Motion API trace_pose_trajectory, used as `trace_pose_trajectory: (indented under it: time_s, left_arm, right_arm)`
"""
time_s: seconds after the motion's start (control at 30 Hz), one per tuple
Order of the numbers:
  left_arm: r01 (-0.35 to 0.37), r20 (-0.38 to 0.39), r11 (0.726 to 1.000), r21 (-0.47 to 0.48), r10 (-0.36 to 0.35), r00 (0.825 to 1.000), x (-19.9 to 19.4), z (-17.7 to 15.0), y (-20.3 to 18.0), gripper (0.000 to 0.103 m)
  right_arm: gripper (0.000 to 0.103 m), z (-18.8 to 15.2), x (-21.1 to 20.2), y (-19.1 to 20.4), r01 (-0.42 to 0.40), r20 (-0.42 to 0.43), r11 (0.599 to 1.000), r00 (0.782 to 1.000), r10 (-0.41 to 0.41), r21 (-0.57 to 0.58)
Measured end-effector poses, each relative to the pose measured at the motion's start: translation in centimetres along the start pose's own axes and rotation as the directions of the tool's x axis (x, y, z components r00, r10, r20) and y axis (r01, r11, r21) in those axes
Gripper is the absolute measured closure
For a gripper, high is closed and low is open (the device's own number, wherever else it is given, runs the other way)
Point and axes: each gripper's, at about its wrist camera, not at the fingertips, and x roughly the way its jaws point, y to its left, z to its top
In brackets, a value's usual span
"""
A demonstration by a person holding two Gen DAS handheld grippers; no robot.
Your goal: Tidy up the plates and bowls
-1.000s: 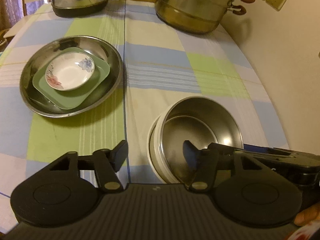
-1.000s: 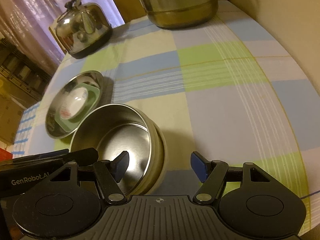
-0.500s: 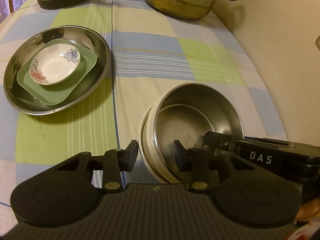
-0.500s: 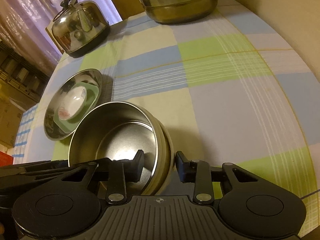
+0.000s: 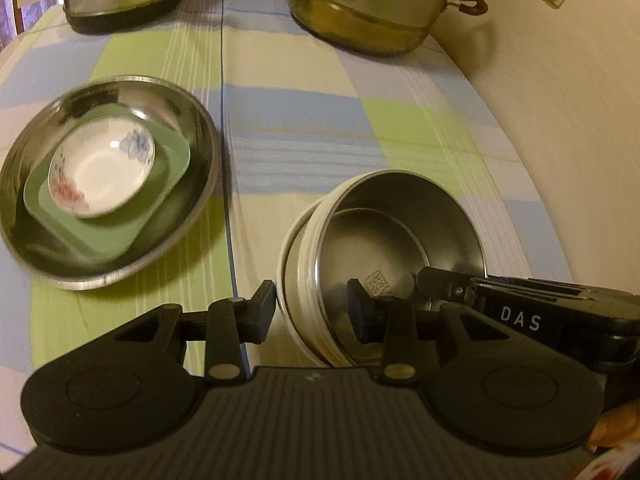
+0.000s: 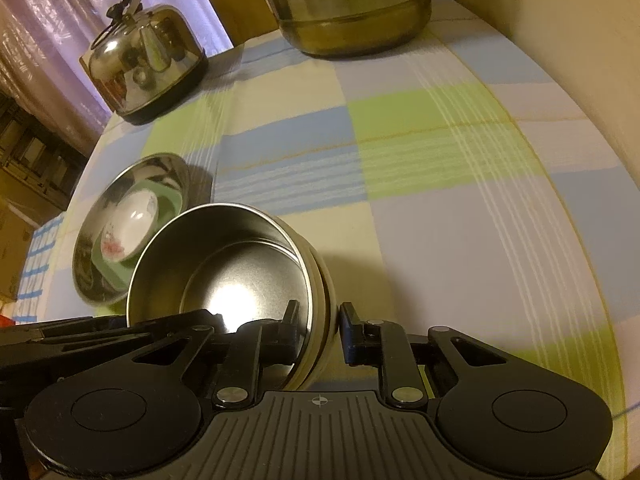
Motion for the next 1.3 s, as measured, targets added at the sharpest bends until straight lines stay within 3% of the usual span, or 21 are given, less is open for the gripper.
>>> trace_pose_trajectory:
  time_s: [0.5, 0.93, 1.0, 1.07, 1.13, 1.3]
  left_arm:
    - [-0.011, 0.029, 1.0, -0.026, 0.012, 1.0, 3.2, 5.5, 1.9, 0.068]
    - [-0.006, 0.029, 0.999, -0.043, 0.007, 1.0, 3.7, 6.8, 2.2, 0.07]
    - [-0.01, 0.044, 0.999, -0.046, 0.012, 0.999, 3.3, 6.9, 2.2, 0.07]
    - [-0.015, 0.065, 0.999, -0.034, 0.018, 0.998, 2.6, 6.9, 2.1, 0.065]
    - [-0.02, 0.084, 0.999, -0.026, 0.022, 0.996, 1.7, 6.8, 1.9, 0.062]
    - [-0.023, 0.127, 0.999, -0.029, 0.026, 0.992, -1.6, 5.9, 1.9, 0.058]
  right_arm:
    - [0.084, 6.4, 4.2, 0.5, 0.012, 0.031, 1.0, 0.999, -0.012, 0.004]
    - [0.082, 7.7, 5.2, -0.4, -0.016, 0.008, 0.999, 1.0, 0.016, 0.03]
    - [0.078, 7.8, 4.9, -0.5, -0.028, 0.017, 0.999, 0.999, 0.027, 0.023]
    - [0.053, 7.8, 4.2, -0.4, -0.029, 0.038, 1.0, 0.999, 0.029, 0.007]
    - [0.04, 7.6, 3.2, -0.3, -0.028, 0.072, 1.0, 0.997, 0.028, -0.001]
    - [0.037, 7.1, 0.3, -0.9, -0.068, 0.124, 0.997, 0.99, 0.065, 0.021]
